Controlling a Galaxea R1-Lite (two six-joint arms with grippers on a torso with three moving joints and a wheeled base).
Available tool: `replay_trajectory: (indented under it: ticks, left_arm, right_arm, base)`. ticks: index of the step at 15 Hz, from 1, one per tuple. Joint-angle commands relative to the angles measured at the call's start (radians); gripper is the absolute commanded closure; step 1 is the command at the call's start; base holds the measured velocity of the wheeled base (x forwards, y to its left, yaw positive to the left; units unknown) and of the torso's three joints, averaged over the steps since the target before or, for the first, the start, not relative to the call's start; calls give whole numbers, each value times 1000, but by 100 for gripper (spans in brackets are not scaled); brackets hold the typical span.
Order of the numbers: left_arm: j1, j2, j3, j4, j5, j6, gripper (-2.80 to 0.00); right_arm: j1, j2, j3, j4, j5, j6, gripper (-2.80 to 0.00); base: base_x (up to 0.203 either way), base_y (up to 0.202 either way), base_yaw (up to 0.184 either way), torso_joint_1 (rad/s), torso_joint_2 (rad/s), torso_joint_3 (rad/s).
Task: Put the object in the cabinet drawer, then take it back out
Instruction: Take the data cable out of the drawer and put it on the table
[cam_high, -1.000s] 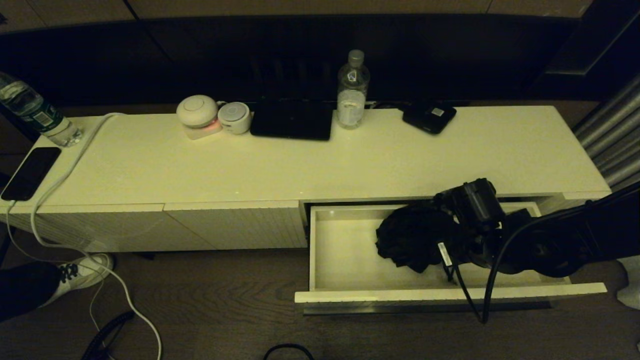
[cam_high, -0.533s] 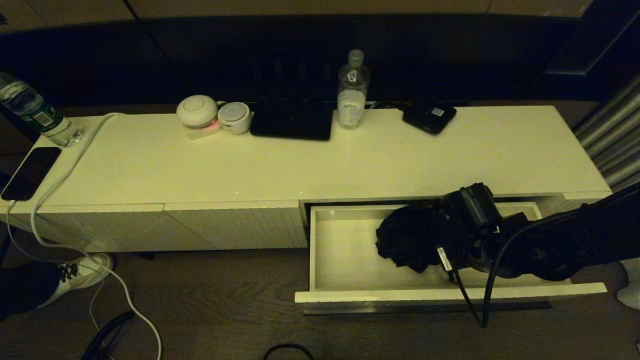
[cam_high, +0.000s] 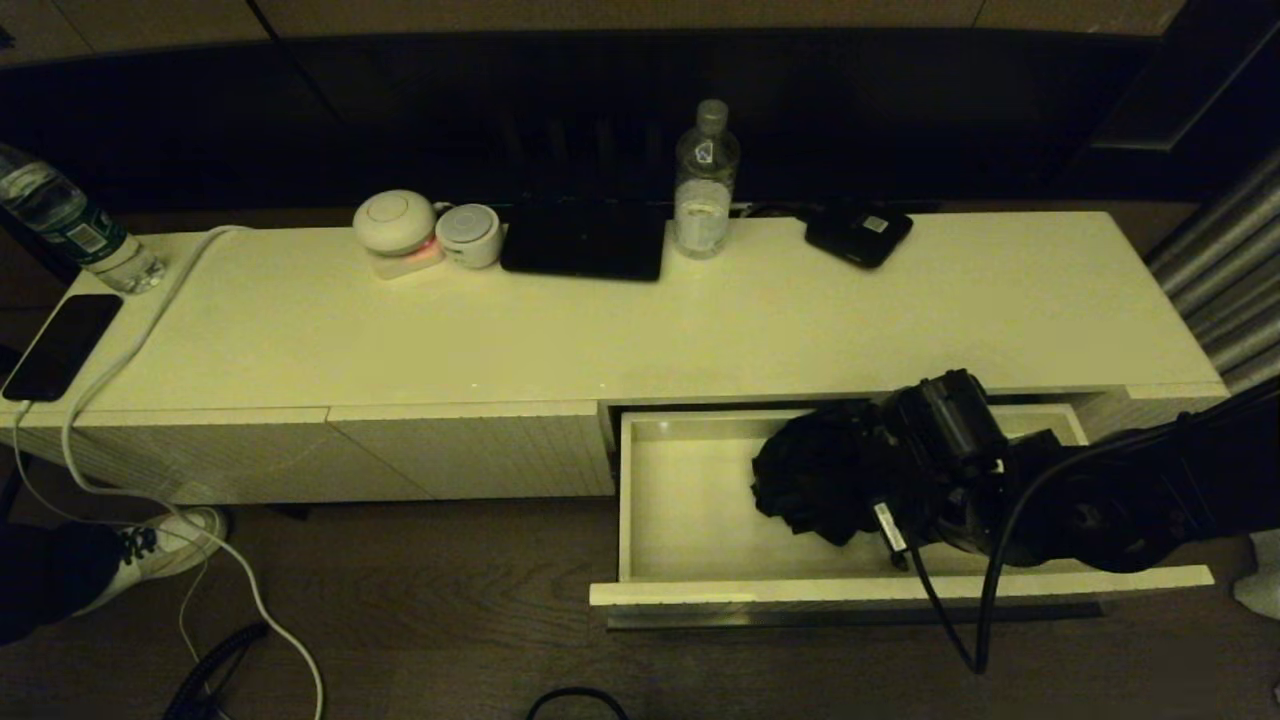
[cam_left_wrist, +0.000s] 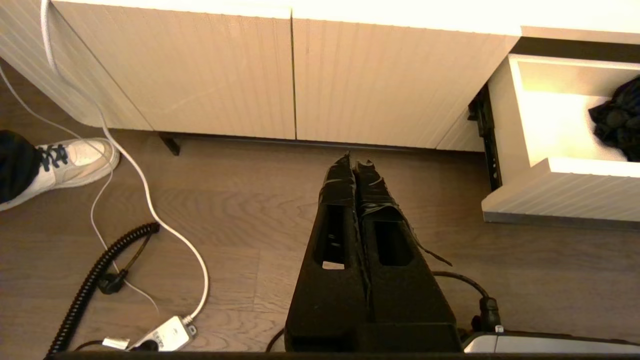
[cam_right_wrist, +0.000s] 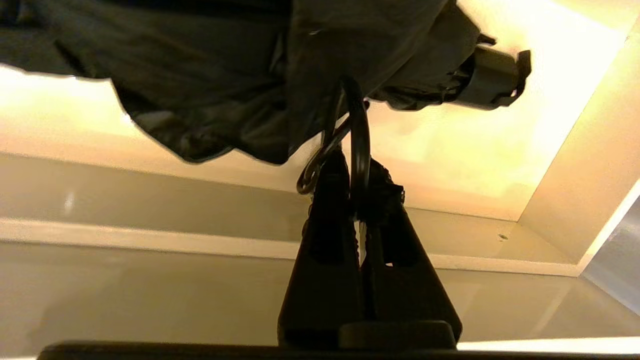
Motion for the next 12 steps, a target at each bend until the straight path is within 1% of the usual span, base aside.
replay_trajectory:
  ticks: [1, 5, 9, 12]
  left_arm:
    - [0, -2, 0, 0, 0, 0, 0]
    - [0, -2, 0, 0, 0, 0, 0]
    - [0, -2, 0, 0, 0, 0, 0]
    - [0, -2, 0, 0, 0, 0, 0]
  right_arm:
    - [5, -6, 4, -3, -3, 1, 0]
    - [14, -126, 23, 23, -9, -2, 0]
    - [18, -282, 87, 41, -79, -2, 0]
    - [15, -374, 86, 33, -100, -1, 0]
  base:
    - [0, 0, 0, 0, 0, 0]
    - [0, 0, 0, 0, 0, 0]
    - [0, 0, 0, 0, 0, 0]
    - [0, 0, 0, 0, 0, 0]
